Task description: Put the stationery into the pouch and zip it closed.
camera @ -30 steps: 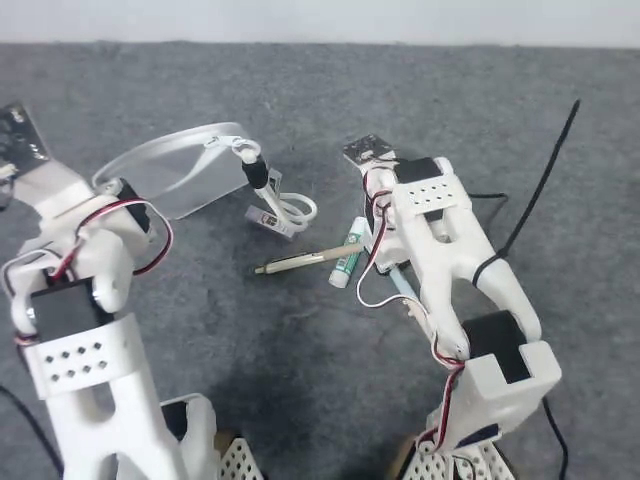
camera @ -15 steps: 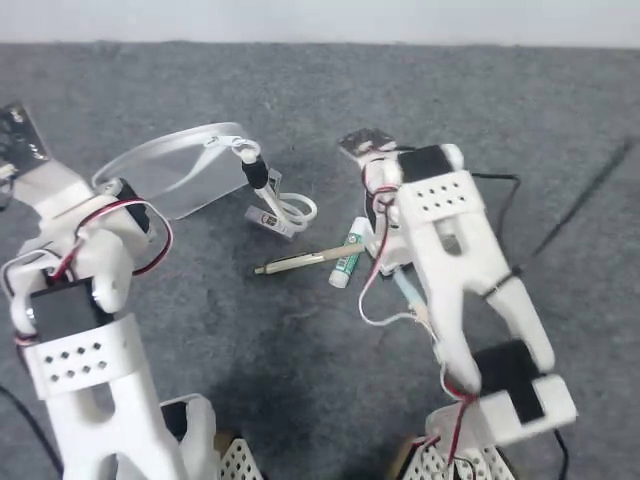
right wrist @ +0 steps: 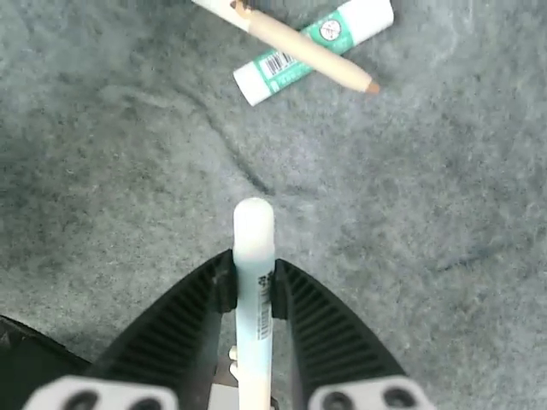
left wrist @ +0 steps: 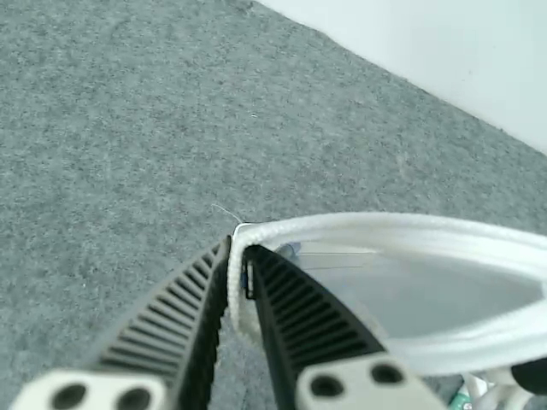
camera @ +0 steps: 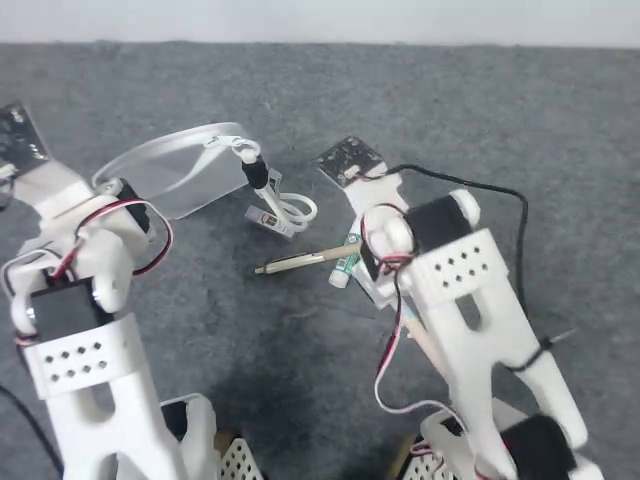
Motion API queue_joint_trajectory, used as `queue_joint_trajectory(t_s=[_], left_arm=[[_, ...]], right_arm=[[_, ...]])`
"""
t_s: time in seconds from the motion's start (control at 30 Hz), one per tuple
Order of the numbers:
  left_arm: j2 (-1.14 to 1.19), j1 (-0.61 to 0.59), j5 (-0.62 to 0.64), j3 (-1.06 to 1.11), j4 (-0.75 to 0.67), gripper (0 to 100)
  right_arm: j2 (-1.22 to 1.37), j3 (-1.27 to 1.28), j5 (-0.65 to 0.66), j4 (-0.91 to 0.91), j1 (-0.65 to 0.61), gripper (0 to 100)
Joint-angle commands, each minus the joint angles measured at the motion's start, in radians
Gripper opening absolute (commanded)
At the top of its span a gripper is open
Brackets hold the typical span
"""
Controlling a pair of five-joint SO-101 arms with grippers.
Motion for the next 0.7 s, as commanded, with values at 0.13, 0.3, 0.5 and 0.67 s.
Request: queue_joint_trajectory(t_s=[0.13,0.3,0.5,0.67], left_arm=[[0.005,-0.005,-0.006,0.008,-0.025,1],[0.005,-0.005,-0.006,0.008,-0.025,1],[0.005,-0.005,-0.006,0.018,-0.029,1],[0.005,-0.005,-0.006,0.018,-0.029,1]], right_arm=[[-0.176,0.057,-0.035,0.005,-0.050,0.6],[-0.303,0.094,-0.077,0.004,-0.053,0.6],[-0.387,0.117,-0.078,0.004,-0.053,0.6],[-0.437,0.114,-0.086,-0.004,-0.053,0.6]])
